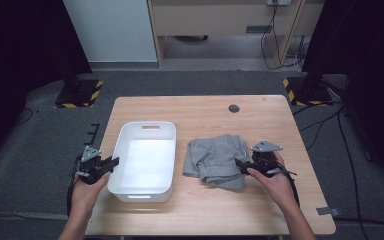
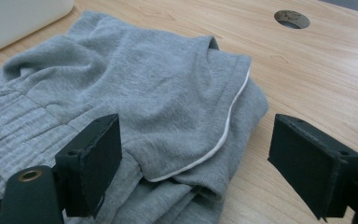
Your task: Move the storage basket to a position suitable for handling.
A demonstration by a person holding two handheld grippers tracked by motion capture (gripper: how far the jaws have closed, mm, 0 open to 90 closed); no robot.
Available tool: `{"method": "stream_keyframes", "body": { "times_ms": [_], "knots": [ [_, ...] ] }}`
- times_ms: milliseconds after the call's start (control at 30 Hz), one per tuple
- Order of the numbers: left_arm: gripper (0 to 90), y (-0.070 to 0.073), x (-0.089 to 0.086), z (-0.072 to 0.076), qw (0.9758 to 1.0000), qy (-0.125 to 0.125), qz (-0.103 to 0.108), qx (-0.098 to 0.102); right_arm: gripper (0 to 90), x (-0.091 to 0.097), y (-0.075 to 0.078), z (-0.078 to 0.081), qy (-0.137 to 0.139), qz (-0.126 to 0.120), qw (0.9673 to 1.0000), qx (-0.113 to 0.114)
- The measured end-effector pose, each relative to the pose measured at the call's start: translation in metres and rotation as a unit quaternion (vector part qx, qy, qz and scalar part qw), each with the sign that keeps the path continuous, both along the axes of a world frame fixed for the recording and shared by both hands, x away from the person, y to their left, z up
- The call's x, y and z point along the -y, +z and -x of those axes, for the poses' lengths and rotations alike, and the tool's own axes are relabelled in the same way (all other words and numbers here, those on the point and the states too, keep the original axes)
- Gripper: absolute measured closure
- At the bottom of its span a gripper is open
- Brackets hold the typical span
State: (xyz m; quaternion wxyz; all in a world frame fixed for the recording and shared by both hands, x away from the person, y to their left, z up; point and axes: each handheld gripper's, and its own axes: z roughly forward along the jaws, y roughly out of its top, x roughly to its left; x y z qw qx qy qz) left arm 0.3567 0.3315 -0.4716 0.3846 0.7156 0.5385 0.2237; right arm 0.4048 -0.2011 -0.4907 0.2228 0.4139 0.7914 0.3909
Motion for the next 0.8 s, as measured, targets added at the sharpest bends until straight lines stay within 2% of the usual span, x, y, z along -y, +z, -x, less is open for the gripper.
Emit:
{"method": "stream_keyframes", "body": {
  "times_ms": [233, 267, 300, 333, 367, 400, 533, 567, 600, 633, 767, 800],
  "knots": [
    [74.2, -0.001, 0.0, 0.001, 1.0, -0.003, 0.001, 0.001, 17.0, 0.0, 0.0, 0.0, 0.0, 0.0, 1.0, 0.001],
    [66.7, -0.001, 0.0, 0.001, 1.0, -0.002, -0.003, 0.005, 17.0, 0.0, 0.0, 0.0, 0.0, -0.001, 1.0, 0.0],
    [66.7, -0.001, -0.001, 0.0, 1.0, -0.001, -0.007, 0.007, 17.0, 0.0, 0.0, 0.0, 0.0, -0.001, 1.0, -0.002],
    [48.6, 0.001, -0.003, -0.001, 0.9999, 0.0, -0.002, 0.012, 17.1, -0.001, 0.001, 0.0, 0.002, 0.004, 1.0, -0.003],
    [43.4, 0.001, -0.003, -0.001, 0.9999, 0.0, -0.002, 0.012, 17.4, -0.001, 0.001, -0.001, 0.004, 0.006, 1.0, -0.002],
    [38.5, 0.006, -0.004, -0.001, 0.9997, 0.002, -0.001, 0.024, 18.0, -0.001, 0.002, -0.001, 0.003, 0.005, 1.0, -0.001],
    [31.0, 0.017, -0.002, -0.002, 0.9996, -0.005, -0.001, 0.029, 19.4, 0.001, 0.005, -0.003, 0.004, 0.006, 1.0, -0.002],
    [24.5, 0.023, 0.001, -0.002, 0.9993, -0.011, -0.008, 0.035, 19.7, 0.001, 0.007, -0.005, 0.002, 0.005, 1.0, -0.001],
    [21.6, 0.023, 0.001, -0.002, 0.9993, -0.011, -0.008, 0.035, 19.7, 0.001, 0.007, -0.005, 0.002, 0.005, 1.0, -0.001],
    [19.2, 0.03, 0.006, -0.002, 0.999, -0.017, -0.015, 0.039, 19.7, 0.003, 0.01, -0.007, -0.004, 0.002, 1.0, 0.002],
    [12.6, 0.04, 0.016, -0.003, 0.9984, -0.034, -0.01, 0.043, 23.9, 0.006, 0.014, -0.012, -0.004, -0.002, 1.0, 0.001],
    [9.7, 0.043, 0.019, -0.003, 0.9982, -0.039, -0.01, 0.044, 25.9, 0.007, 0.014, -0.018, -0.006, 0.006, 1.0, 0.001]
  ]
}}
